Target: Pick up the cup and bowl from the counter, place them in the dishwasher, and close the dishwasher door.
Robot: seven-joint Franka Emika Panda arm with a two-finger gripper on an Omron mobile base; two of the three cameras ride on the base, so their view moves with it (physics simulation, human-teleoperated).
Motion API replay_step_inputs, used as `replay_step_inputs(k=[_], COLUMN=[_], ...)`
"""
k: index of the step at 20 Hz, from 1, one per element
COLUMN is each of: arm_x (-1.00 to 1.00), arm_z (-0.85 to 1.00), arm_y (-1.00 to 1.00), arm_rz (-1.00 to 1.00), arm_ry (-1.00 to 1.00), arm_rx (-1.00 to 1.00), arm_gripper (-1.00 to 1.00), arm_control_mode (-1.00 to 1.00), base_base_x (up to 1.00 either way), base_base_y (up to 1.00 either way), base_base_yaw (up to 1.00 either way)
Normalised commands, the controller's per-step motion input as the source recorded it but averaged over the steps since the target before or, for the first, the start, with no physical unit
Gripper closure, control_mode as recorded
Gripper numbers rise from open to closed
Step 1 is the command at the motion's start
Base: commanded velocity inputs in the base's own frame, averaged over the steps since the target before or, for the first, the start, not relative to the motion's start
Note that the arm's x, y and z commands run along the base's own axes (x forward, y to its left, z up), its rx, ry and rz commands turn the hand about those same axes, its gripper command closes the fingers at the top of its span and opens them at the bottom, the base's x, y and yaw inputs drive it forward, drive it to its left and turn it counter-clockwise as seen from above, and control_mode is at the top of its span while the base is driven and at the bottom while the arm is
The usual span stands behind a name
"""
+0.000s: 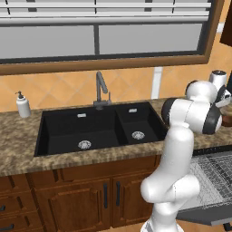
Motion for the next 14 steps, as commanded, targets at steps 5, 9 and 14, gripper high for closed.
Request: replay_step_inputs(k=[5, 9, 14], arm_x=[0.16, 0.17, 0.04], arm_z=[-0.34, -0.26, -0.24], arm_y=[0.00, -0.04, -0.27], arm_rz=[0.00, 0.00, -0.03], arm_ry=[0.00, 0.00, 0.00], arm_rx=[0.00, 0.00, 0.00], arm_gripper=[-1.00, -1.00, -1.00], arm_control_mode=[-1.00, -1.00, -1.00], base_base_x=[0.00, 0.00, 0.00], base_base_y=[0.00, 0.00, 0.00], base_base_yaw=[0.00, 0.00, 0.00])
